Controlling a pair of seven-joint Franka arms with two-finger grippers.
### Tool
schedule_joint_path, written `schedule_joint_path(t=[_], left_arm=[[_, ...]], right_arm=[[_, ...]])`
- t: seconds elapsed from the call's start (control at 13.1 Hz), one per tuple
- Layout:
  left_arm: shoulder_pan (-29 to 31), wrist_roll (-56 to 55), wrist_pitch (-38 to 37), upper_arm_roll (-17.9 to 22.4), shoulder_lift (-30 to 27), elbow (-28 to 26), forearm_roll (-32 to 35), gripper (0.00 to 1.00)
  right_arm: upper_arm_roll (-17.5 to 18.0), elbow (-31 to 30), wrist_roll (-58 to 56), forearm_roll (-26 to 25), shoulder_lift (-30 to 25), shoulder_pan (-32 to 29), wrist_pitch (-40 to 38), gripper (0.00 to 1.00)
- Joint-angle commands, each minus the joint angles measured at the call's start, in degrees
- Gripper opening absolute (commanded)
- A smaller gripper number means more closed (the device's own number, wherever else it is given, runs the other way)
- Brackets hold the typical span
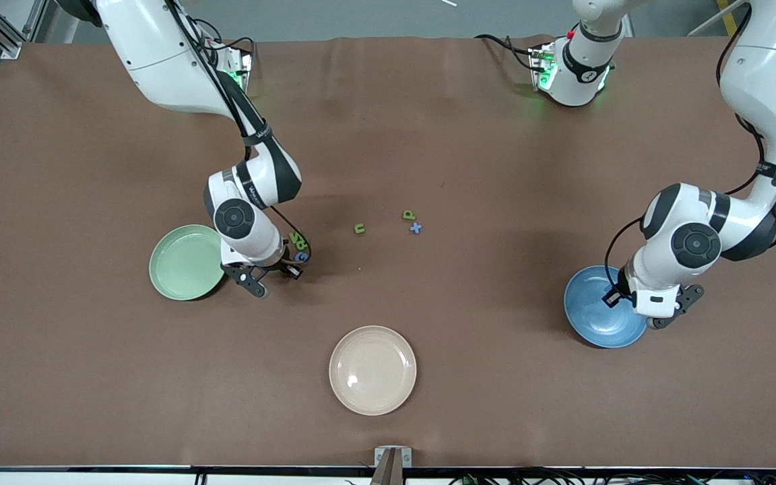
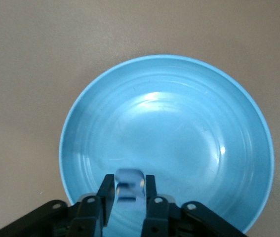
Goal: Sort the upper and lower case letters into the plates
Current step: 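Release the pink letter on the green plate while the left gripper returns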
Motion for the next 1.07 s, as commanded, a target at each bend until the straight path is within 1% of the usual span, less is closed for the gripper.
schedule_joint_path(t=[0.0, 0.15, 0.23, 0.38, 0.54, 0.61, 0.76, 0.92, 0.99], left_arm=[[-0.9, -1.76, -2.55, -3.54, -1.28, 0.34, 0.36, 1.0], [-0.73, -4.57, -7.11, -8.46, -1.46, 0.68, 0.09, 1.0], [-0.99, -5.71, -7.83, -10.58, -1.46, 0.51, 0.09, 1.0], [-2.91, -9.04, -8.28, -13.49, -0.94, 0.42, -0.09, 1.0], [-8.08, -13.61, -8.19, -13.85, 0.11, 0.51, -2.01, 0.99], [-10.81, -16.33, -7.58, -13.85, 1.34, 0.68, -2.37, 0.96], [-14.94, -20.82, -4.52, -13.85, 3.19, 0.86, -2.55, 0.92], [-20.48, -25.12, -2.13, -13.33, 4.86, 1.47, -2.46, 0.87], [-22.59, -28.11, -1.34, -12.37, 5.91, 2.17, -2.29, 0.84]], right_arm=[[0.17, -1.61, -11.99, -0.83, -6.78, -6.8, -6.79, 0.0], [0.17, -2.4, -21.13, -0.74, -11.08, -11.02, -11.63, 0.0], [0.17, -3.71, -24.83, -0.74, -13.11, -12.87, -12.17, 0.0], [0.17, -8.1, -31.69, -0.83, -15.49, -16.65, -10.96, 0.0], [0.17, -12.93, -35.4, -0.83, -16.11, -18.94, -6.14, 0.0], [0.17, -15.3, -37.42, -0.74, -15.77, -19.91, -2.9, 0.0], [0.17, -19.09, -38.4, -0.74, -15.15, -20.54, 3.0, 0.01], [0.17, -19.81, -38.76, -0.74, -14.27, -20.54, 3.82, 0.01], [0.17, -19.81, -38.76, -0.74, -13.83, -20.54, 3.82, 0.05]])
